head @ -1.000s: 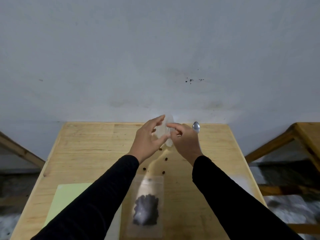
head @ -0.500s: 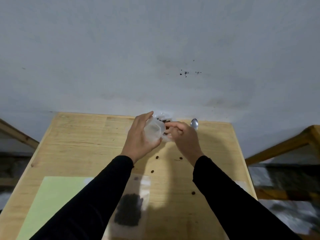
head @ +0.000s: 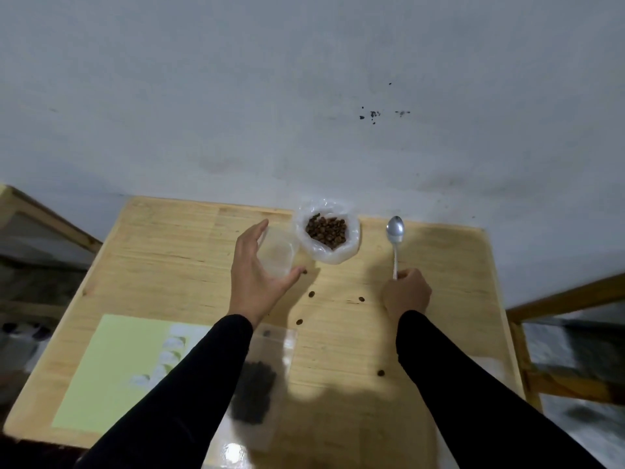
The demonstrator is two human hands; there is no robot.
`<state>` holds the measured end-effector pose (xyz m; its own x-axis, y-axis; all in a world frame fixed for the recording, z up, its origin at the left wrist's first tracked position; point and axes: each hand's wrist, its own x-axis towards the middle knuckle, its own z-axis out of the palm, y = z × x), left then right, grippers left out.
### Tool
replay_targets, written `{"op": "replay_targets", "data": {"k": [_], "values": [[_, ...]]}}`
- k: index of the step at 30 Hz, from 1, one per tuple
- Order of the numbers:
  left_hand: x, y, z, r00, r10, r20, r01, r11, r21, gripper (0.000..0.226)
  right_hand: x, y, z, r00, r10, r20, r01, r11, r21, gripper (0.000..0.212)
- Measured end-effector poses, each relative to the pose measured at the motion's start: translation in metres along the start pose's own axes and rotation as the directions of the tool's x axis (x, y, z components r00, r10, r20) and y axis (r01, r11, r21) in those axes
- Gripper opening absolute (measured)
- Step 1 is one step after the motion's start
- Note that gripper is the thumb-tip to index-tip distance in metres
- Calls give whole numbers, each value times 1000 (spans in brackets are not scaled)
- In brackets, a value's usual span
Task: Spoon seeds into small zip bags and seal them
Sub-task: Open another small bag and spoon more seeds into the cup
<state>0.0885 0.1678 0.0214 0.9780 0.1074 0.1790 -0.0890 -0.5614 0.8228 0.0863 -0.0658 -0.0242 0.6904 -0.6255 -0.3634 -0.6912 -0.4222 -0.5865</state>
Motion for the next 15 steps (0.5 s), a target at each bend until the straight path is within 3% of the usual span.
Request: {"op": "replay_targets", "data": {"k": [9, 12, 15], "values": [[3, -5, -8, 1000, -25, -1, 25, 1000, -14, 90, -5, -13, 0, 991, 131, 30, -123, 973, -194, 32], [6, -9, -10, 999, -24, 29, 25, 999, -39, 91, -16, -14, -1, 995, 100, 25, -96, 989, -114, 30], [10, -14, -12, 998, -19, 64, 24, 997, -80, 92, -32, -21, -9, 998, 18, -52, -12, 994, 106, 17]]}}
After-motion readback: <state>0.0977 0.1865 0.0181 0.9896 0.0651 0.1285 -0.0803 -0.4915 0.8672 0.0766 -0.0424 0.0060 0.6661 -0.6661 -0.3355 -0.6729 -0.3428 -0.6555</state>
